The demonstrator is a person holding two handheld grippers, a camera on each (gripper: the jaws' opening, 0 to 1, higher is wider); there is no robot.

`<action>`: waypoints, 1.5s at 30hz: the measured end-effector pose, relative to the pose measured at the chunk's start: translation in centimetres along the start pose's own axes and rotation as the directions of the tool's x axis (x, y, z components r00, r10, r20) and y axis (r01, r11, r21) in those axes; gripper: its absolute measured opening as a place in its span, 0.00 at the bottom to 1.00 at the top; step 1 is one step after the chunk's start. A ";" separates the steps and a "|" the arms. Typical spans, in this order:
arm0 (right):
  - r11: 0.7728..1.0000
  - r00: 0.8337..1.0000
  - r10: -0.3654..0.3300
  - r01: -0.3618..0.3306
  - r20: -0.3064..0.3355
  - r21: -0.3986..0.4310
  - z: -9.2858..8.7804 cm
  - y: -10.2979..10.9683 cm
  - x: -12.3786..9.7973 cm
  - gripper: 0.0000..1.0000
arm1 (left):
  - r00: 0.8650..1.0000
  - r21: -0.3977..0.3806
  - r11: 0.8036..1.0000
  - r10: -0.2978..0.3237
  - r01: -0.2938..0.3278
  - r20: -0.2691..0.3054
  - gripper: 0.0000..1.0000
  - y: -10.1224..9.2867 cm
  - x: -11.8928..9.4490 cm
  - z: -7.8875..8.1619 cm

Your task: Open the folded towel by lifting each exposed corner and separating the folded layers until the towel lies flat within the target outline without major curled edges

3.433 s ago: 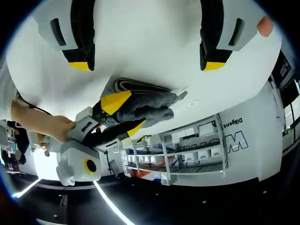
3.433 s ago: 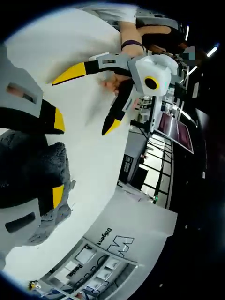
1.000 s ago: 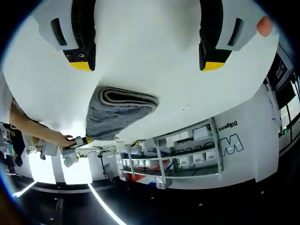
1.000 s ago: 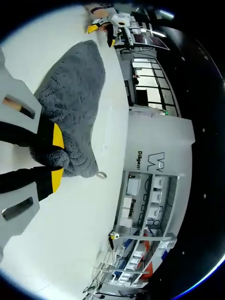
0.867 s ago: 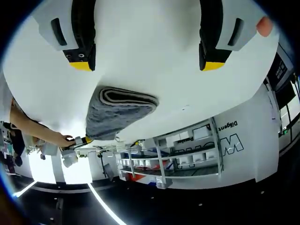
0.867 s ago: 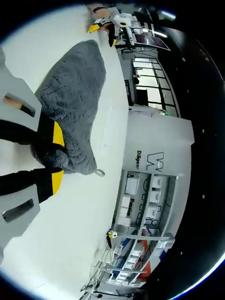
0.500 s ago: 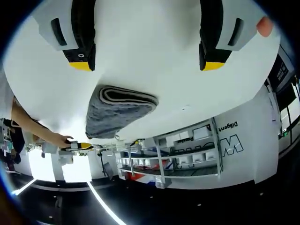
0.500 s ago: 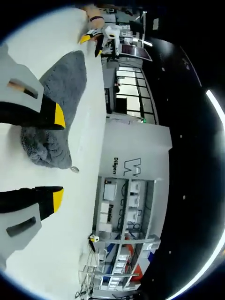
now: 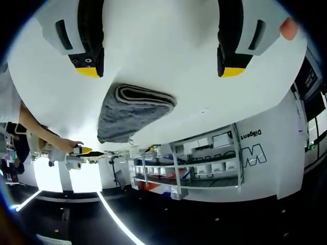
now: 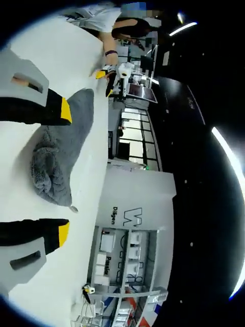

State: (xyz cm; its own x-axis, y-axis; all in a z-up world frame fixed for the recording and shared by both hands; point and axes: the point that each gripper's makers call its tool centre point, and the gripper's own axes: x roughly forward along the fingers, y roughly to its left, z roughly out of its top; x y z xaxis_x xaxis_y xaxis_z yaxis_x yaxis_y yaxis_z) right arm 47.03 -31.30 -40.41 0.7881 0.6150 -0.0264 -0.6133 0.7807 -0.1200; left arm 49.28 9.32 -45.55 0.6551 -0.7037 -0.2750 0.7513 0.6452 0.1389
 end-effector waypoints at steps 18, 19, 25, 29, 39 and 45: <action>0.992 0.968 0.110 -0.121 -0.226 -0.038 -4.8 2.7 1.7 0.99 | 1.000 -0.010 1.000 -0.008 0.008 -0.008 0.91 -0.2 0.0 -0.4; 0.992 0.968 0.108 -0.120 -0.227 -0.038 -4.9 2.6 1.7 0.99 | 1.000 -0.010 1.000 -0.009 0.009 -0.009 0.91 -0.2 0.0 -0.4; 0.993 0.975 0.057 -0.077 -0.213 -0.086 -4.4 1.7 1.5 0.90 | 1.000 -0.009 1.000 -0.009 0.009 -0.008 0.91 -0.3 0.0 -0.3; 0.996 0.989 0.004 -0.018 -0.150 -0.089 -3.1 0.7 1.3 0.77 | 1.000 -0.013 1.000 -0.011 0.011 -0.008 0.91 -0.3 0.0 -0.4; 0.989 0.982 -0.122 0.109 -0.145 -0.097 -3.5 -2.2 0.9 0.43 | 1.000 -0.014 1.000 -0.007 0.007 -0.019 0.91 -0.1 0.1 -0.8; 0.985 0.977 -0.125 0.103 -0.171 -0.136 -4.0 -2.4 1.4 0.30 | 1.000 -0.013 1.000 -0.005 0.005 -0.025 0.91 -0.2 0.2 -1.0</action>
State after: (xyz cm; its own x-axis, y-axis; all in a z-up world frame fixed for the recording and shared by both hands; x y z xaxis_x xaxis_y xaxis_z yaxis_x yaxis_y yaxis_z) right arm 49.81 -32.74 -44.15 0.8560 0.4842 -0.1808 -0.5163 0.8174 -0.2556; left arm 49.20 9.38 -46.58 0.6489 -0.6994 -0.2995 0.7535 0.6454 0.1255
